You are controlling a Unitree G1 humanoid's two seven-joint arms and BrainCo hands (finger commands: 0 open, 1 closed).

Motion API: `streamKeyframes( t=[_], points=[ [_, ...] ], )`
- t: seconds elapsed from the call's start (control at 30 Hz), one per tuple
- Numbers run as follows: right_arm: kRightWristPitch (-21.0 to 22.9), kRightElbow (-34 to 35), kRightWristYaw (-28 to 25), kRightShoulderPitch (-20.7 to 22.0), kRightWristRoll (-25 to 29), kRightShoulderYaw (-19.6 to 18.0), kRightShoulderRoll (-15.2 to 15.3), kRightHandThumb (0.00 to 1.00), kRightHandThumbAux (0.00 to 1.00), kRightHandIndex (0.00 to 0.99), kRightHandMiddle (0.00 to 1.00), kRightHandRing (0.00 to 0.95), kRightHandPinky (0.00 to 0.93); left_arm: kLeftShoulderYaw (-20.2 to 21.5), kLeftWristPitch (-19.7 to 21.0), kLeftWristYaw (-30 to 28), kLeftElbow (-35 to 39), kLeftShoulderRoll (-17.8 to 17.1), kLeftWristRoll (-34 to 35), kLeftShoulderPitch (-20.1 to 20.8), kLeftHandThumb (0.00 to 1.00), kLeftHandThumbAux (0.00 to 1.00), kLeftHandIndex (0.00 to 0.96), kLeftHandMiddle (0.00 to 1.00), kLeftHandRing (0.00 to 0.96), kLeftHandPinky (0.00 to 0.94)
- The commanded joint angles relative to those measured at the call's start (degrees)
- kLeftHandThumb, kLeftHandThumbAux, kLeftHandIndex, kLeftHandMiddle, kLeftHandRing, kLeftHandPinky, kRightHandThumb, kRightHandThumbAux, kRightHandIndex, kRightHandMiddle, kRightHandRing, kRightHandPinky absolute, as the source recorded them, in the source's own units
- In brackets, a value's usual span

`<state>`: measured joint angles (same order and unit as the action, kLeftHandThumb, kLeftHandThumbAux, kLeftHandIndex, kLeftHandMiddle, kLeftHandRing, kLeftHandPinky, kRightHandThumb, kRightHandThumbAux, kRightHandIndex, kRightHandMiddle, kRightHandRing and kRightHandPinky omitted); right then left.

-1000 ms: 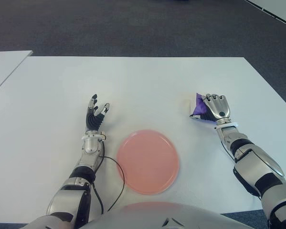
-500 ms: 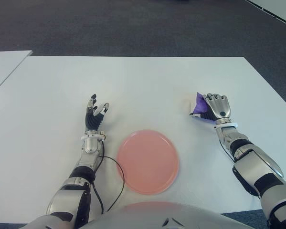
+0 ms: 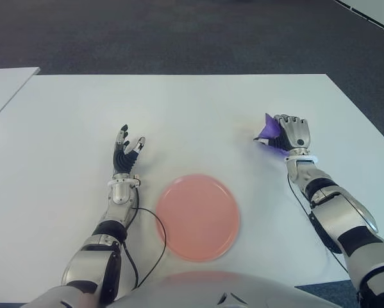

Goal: Put the tissue paper into the plate.

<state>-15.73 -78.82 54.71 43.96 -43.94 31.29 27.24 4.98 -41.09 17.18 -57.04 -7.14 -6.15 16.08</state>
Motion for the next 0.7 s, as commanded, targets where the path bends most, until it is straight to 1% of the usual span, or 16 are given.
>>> streamKeyframes(
  t=[0.03, 0.07, 0.17, 0.27, 0.4, 0.57, 0.67, 0.7],
  points=[
    [-3.5, 0.8, 0.6, 2.8, 3.8, -4.2, -1.8, 0.853, 0.681, 0.393, 0.516, 0.758, 0.254, -0.1, 0.8, 0.2, -4.5, 1.0, -0.2, -3.8, 0.010, 0.551, 0.000, 0.000, 0.000, 0.000],
    [-5.1, 1.1, 1.1, 3.6, 5.1, -5.6, -2.1, 0.853, 0.681, 0.393, 0.514, 0.750, 0.217, -0.1, 0.6, 0.2, -4.6, 1.0, -0.3, -3.8, 0.011, 0.549, 0.000, 0.000, 0.000, 0.000],
    [-8.3, 1.8, 1.9, 4.9, 7.5, -8.4, -2.5, 0.855, 0.681, 0.395, 0.512, 0.733, 0.134, 0.1, 0.2, 0.3, -4.9, 1.0, -0.3, -3.6, 0.014, 0.541, 0.000, 0.000, 0.000, 0.000],
    [-11.0, 2.2, 2.1, 6.0, 9.1, -10.6, -2.6, 0.855, 0.680, 0.396, 0.511, 0.725, 0.092, 0.3, 0.0, 0.3, -5.2, 0.9, -0.3, -3.5, 0.017, 0.536, 0.000, 0.000, 0.000, 0.000],
    [-14.4, 2.3, 1.2, 7.5, 11.5, -13.7, -2.7, 0.856, 0.680, 0.397, 0.510, 0.725, 0.074, 0.5, 0.1, 0.3, -5.6, 0.8, -0.3, -3.4, 0.021, 0.533, 0.000, 0.000, 0.000, 0.000],
    [-16.3, 2.4, 0.9, 8.7, 12.1, -15.1, -3.2, 0.855, 0.680, 0.396, 0.511, 0.737, 0.051, 0.2, 0.1, 0.6, -5.8, 0.7, -0.8, -3.1, 0.023, 0.533, 0.000, 0.000, 0.000, 0.000],
    [-17.7, 2.7, 0.9, 8.0, 12.5, -15.6, -4.5, 0.855, 0.680, 0.395, 0.512, 0.747, 0.027, 0.0, -0.2, 0.5, -5.8, 0.6, -1.0, -3.2, 0.021, 0.537, 0.000, 0.000, 0.000, 0.000],
    [-18.1, 2.8, 1.3, 6.9, 12.3, -15.3, -5.7, 0.855, 0.680, 0.395, 0.512, 0.748, 0.024, 0.0, -0.3, 0.5, -5.7, 0.6, -1.0, -3.2, 0.021, 0.538, 0.000, 0.000, 0.000, 0.000]
  ],
)
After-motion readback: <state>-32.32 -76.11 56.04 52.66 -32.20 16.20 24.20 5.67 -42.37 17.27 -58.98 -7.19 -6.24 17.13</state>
